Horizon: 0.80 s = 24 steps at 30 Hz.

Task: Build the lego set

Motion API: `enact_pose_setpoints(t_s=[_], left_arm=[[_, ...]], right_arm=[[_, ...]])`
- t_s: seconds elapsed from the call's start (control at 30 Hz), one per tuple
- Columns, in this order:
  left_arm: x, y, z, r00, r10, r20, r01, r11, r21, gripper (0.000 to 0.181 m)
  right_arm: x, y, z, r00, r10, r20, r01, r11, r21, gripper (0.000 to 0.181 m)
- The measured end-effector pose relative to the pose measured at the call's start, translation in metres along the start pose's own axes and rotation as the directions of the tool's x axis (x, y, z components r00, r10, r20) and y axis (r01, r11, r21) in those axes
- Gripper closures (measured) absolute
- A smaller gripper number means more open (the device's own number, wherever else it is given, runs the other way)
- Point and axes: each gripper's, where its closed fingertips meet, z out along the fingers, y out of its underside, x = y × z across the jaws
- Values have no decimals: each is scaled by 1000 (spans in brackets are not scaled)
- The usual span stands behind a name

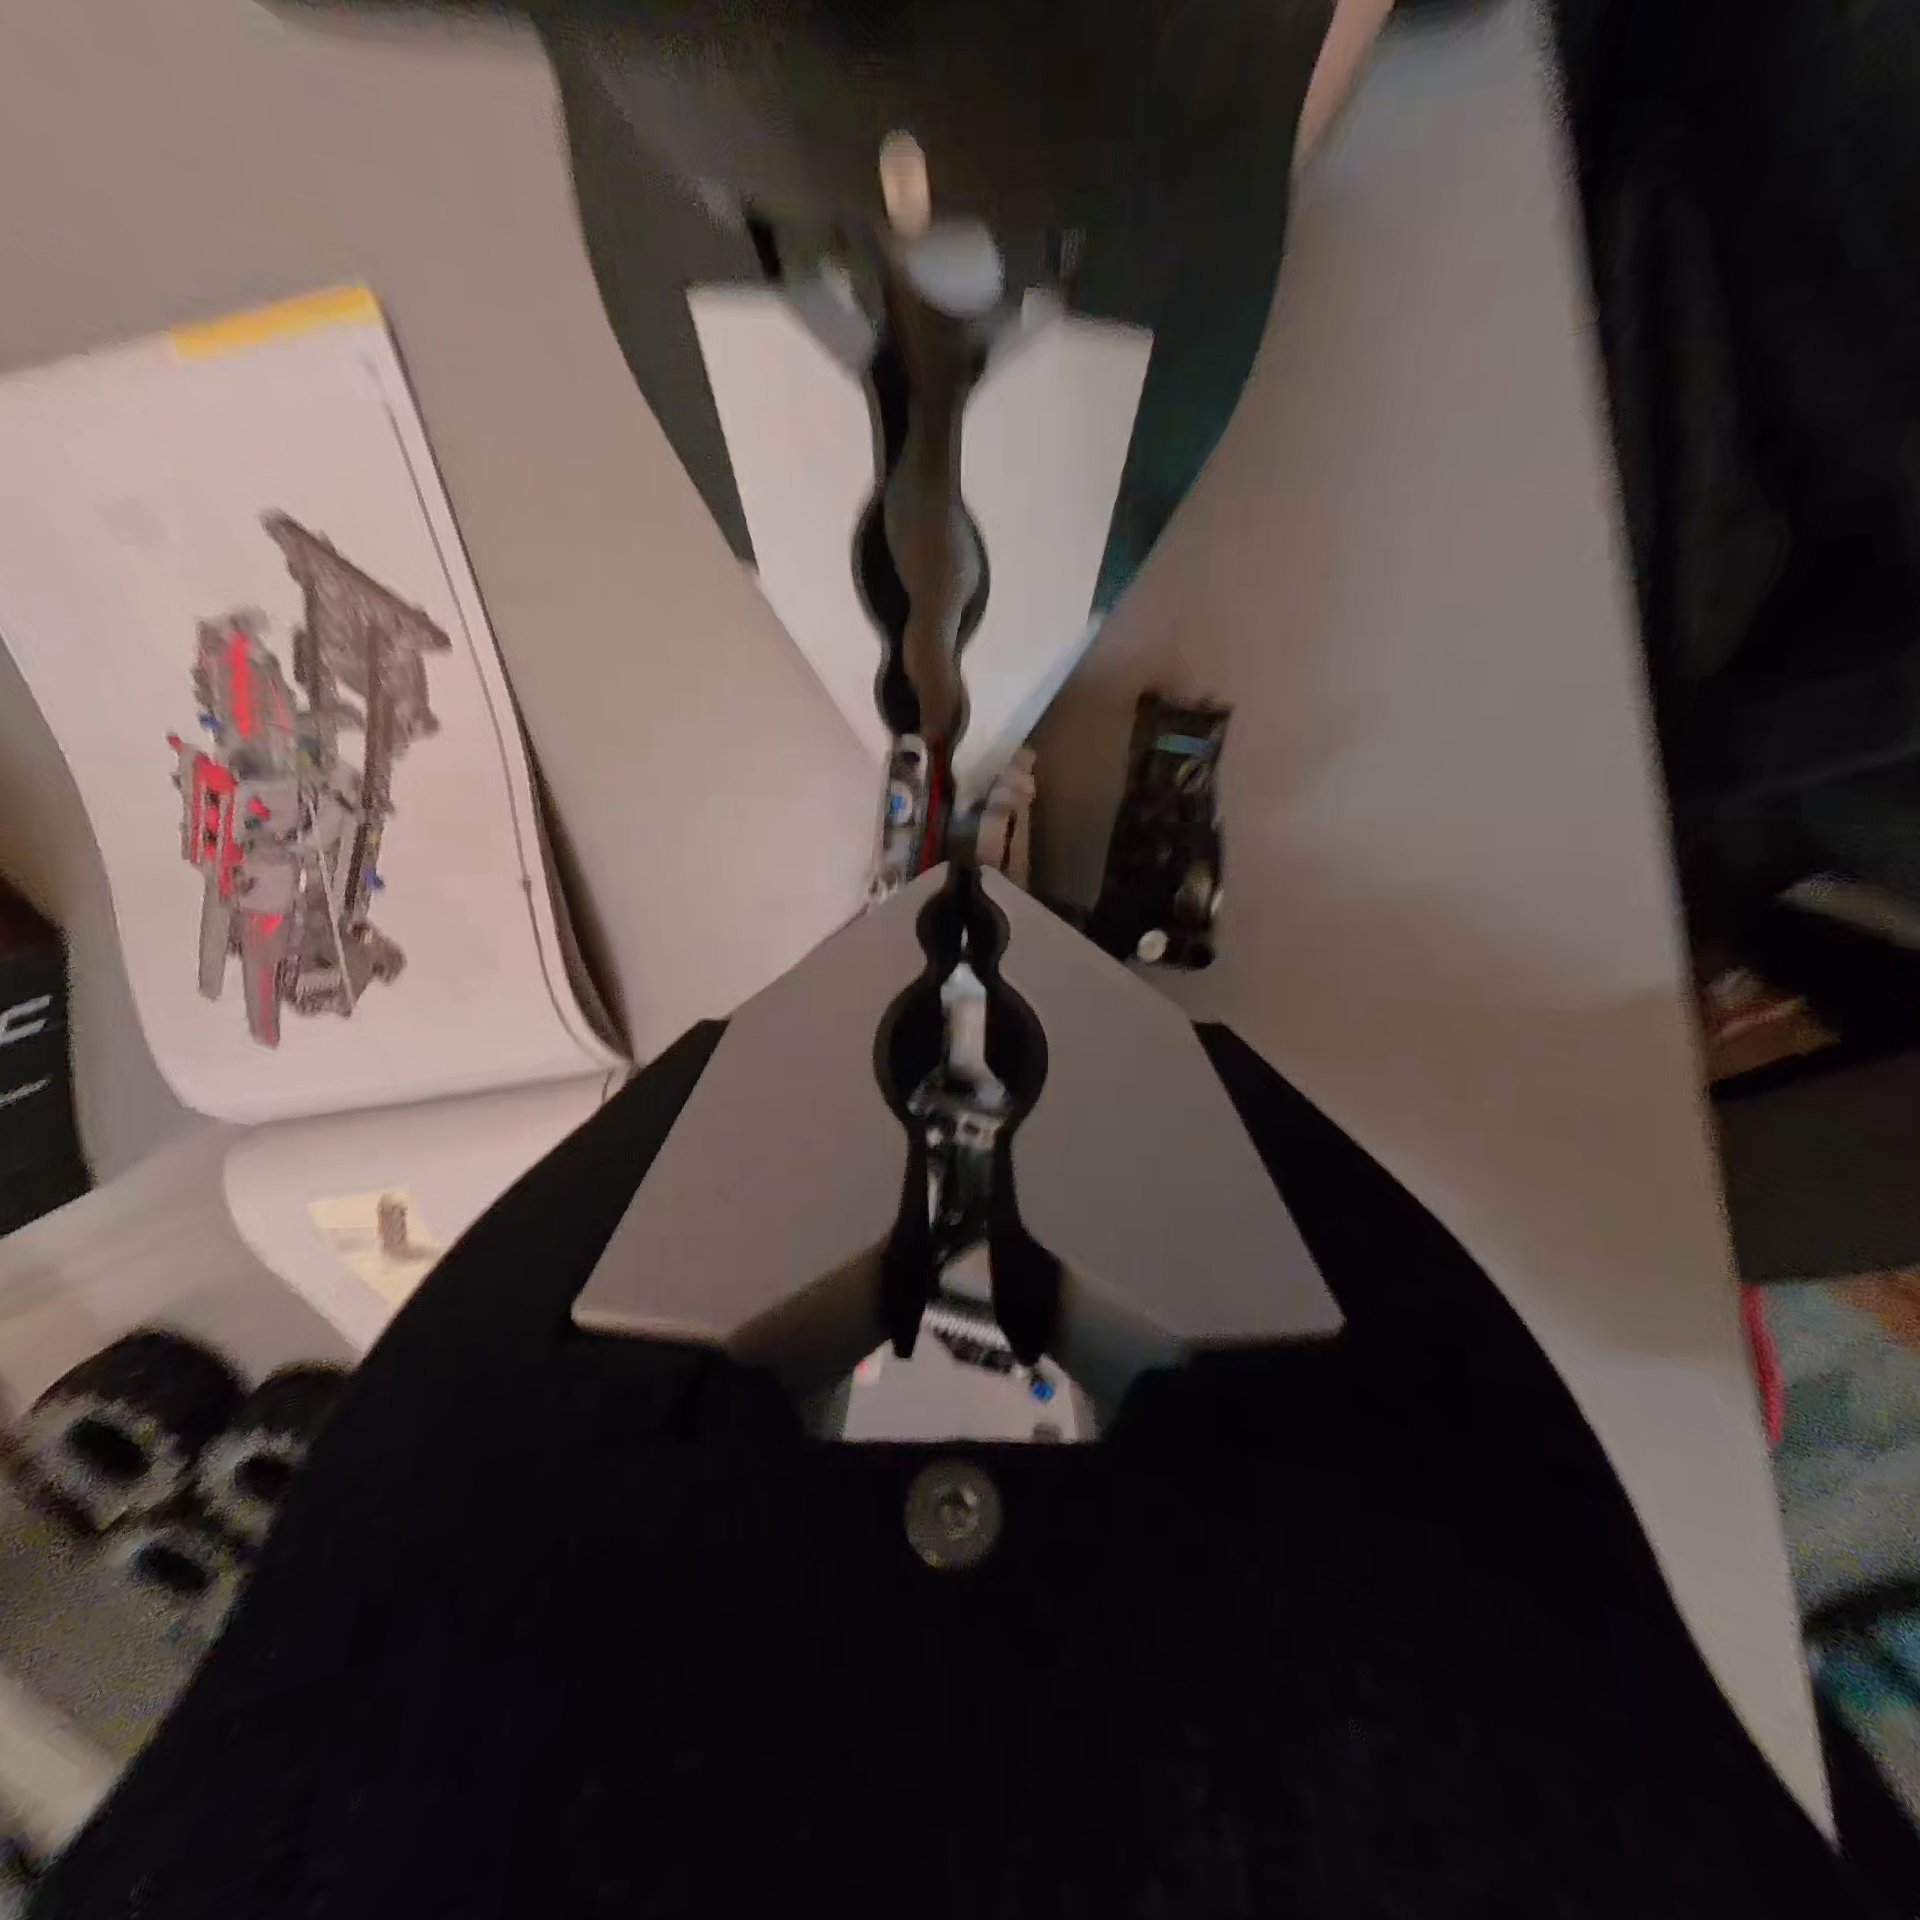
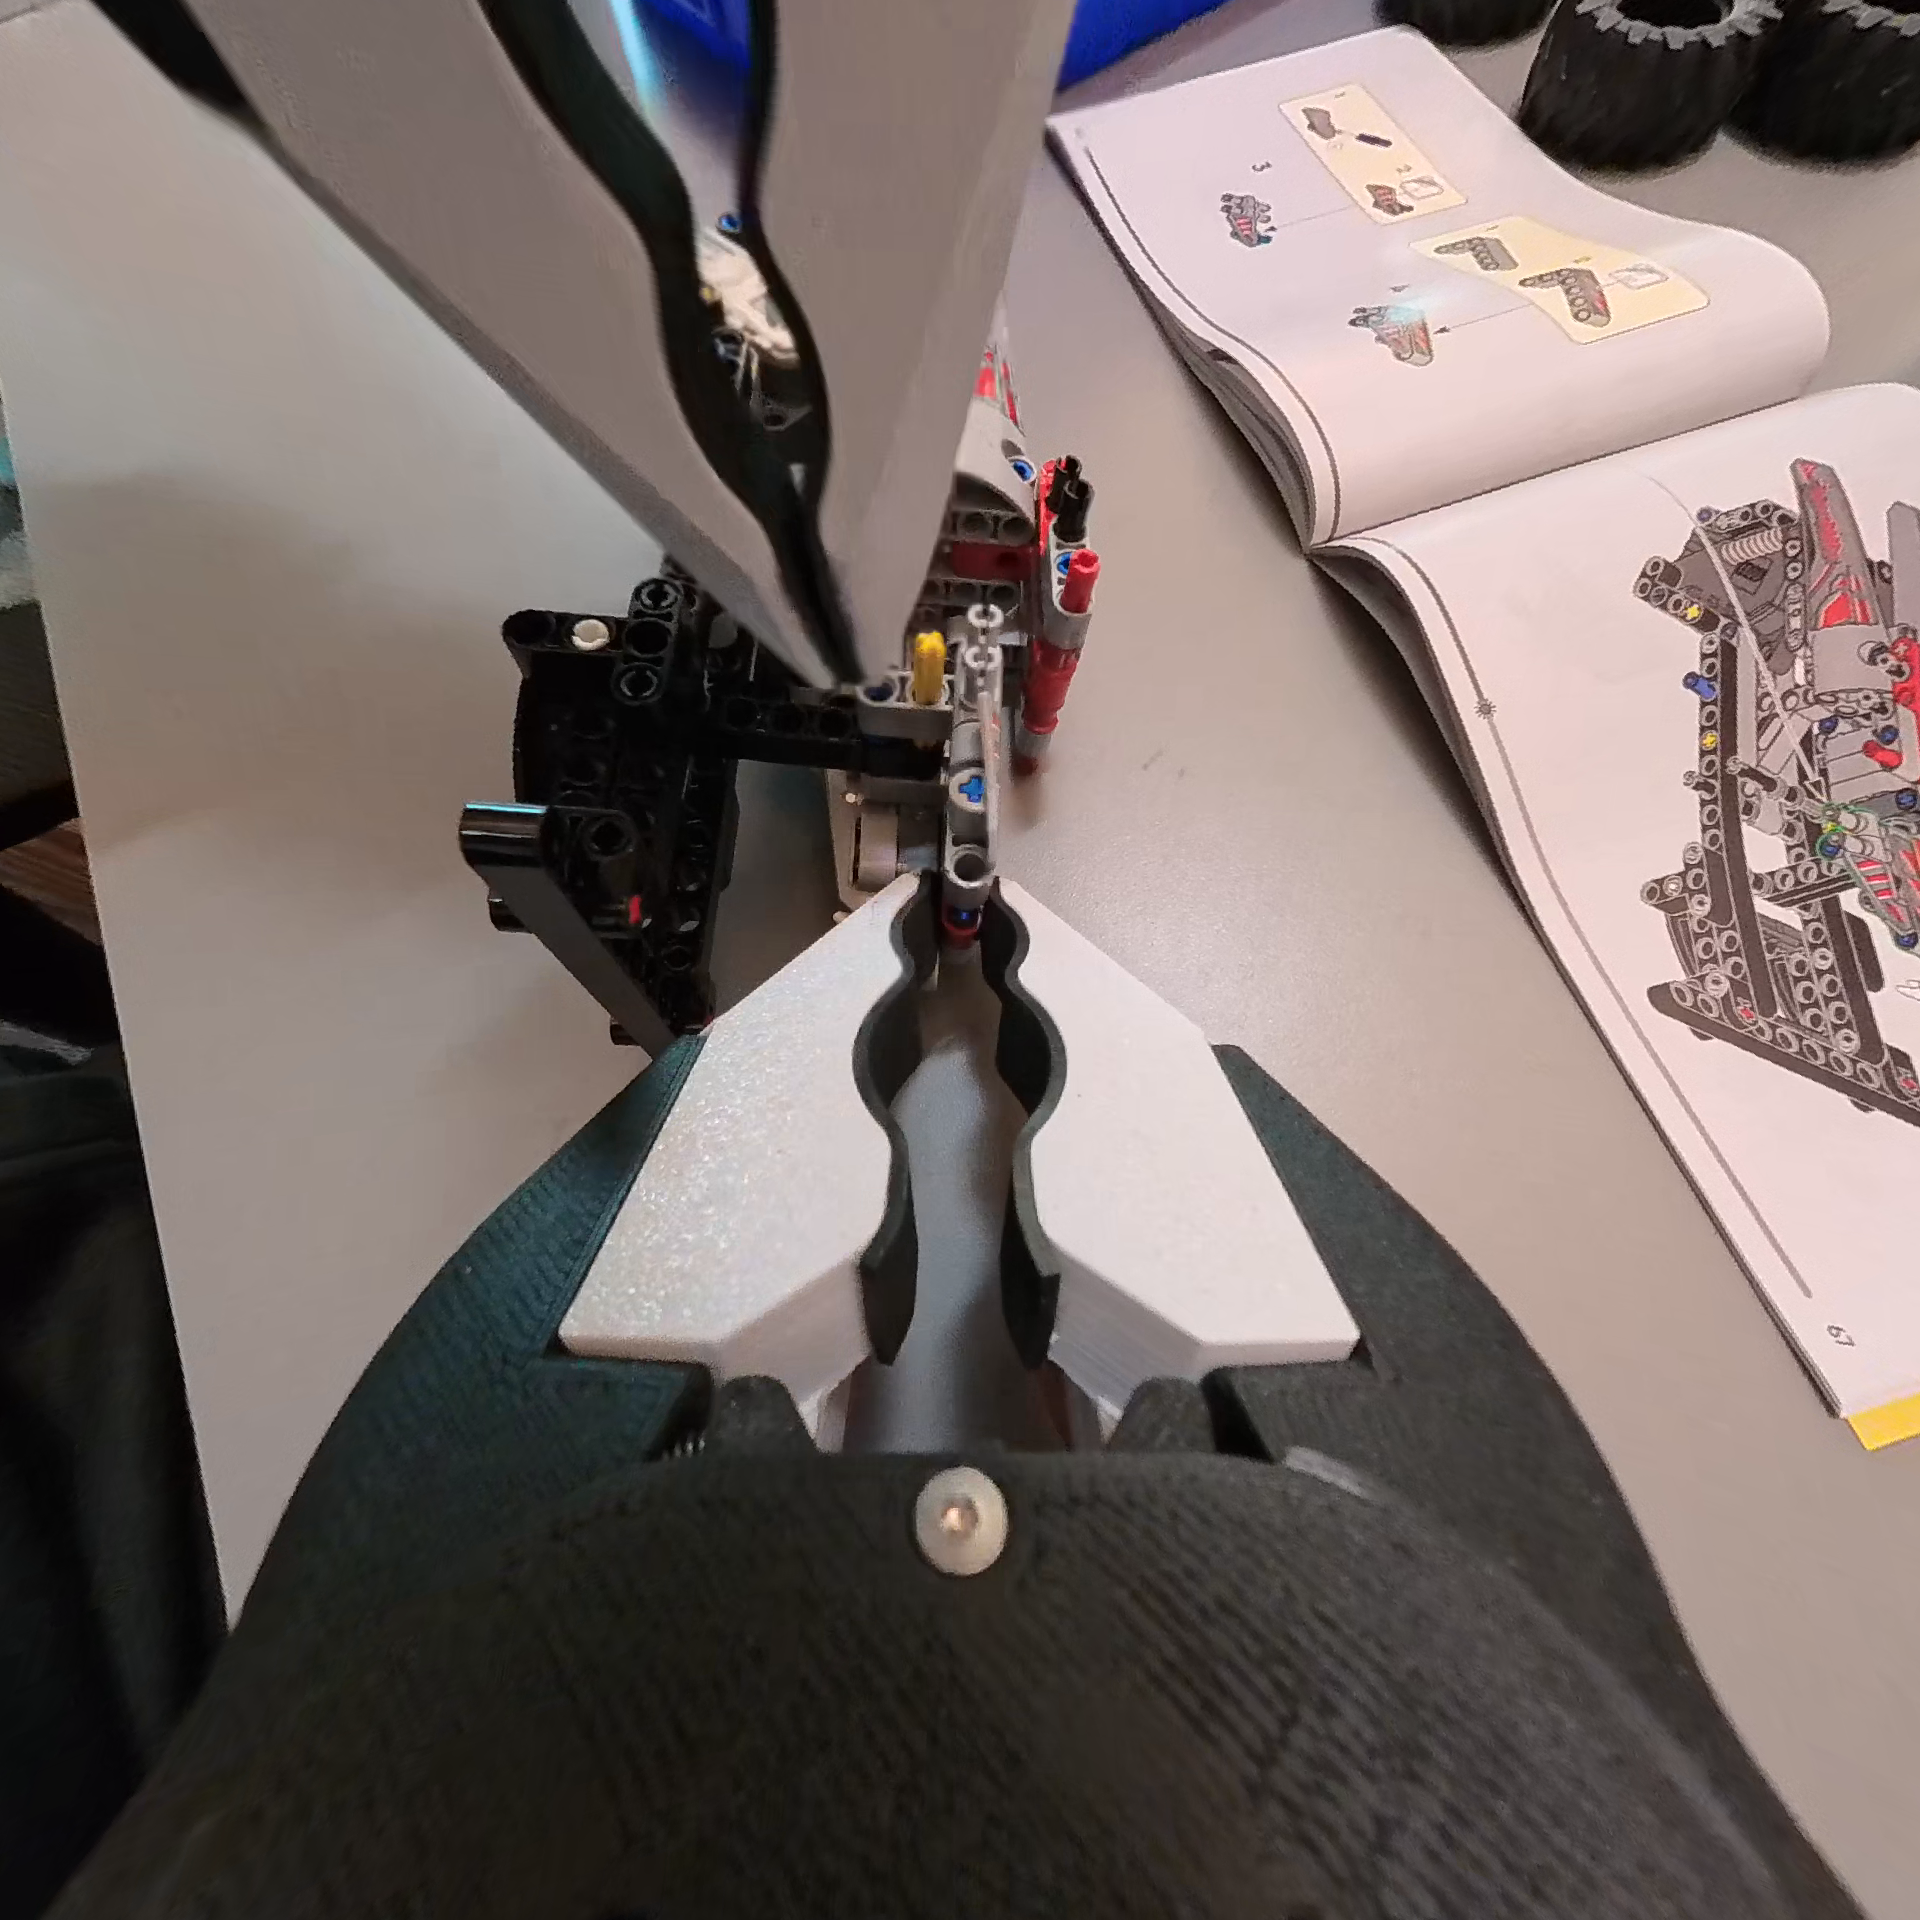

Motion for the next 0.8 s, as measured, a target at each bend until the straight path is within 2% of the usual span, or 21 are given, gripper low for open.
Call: enact_pose_setpoints(t_s=[0.03, 0.07, 0.13, 0.2, 0.37, 0.6, 0.73, 0.8], left_arm=[[1, -10, -7, 999, -30, -21, 31, 997, 74, 181], [-2, -15, -12, 998, -55, -21, 56, 992, 110, 181], [-11, -8, -13, 999, -40, 23, 38, 997, 67, 181], [-9, 0, -6, 1000, -2, 10, 1, 1000, 17, 181], [-4, -3, 6, 997, 83, 3, -83, 996, 20, 181], [-10, -4, 9, 994, 105, 32, -105, 994, -4, 181], [-2, -22, 7, 995, 96, -15, -94, 992, 82, 181], [-4, -22, 12, 993, 121, 5, -121, 991, 54, 181]], right_arm=[[0, 0, 0, 1000, -5, -4, 5, 1000, 0, 175], [0, 0, 0, 1000, -7, -5, 7, 1000, 0, 174], [0, 0, 0, 1000, -3, -1, 3, 1000, 0, 175], [0, 0, 0, 1000, 0, 1, 0, 1000, 1, 174], [0, 0, 0, 1000, 4, 2, -4, 1000, 1, 174], [0, 0, 0, 1000, 6, 5, -6, 1000, 0, 174], [0, 0, 0, 1000, 7, 5, -7, 1000, -1, 174], [0, 0, 0, 1000, 10, 8, -10, 1000, -1, 174]])
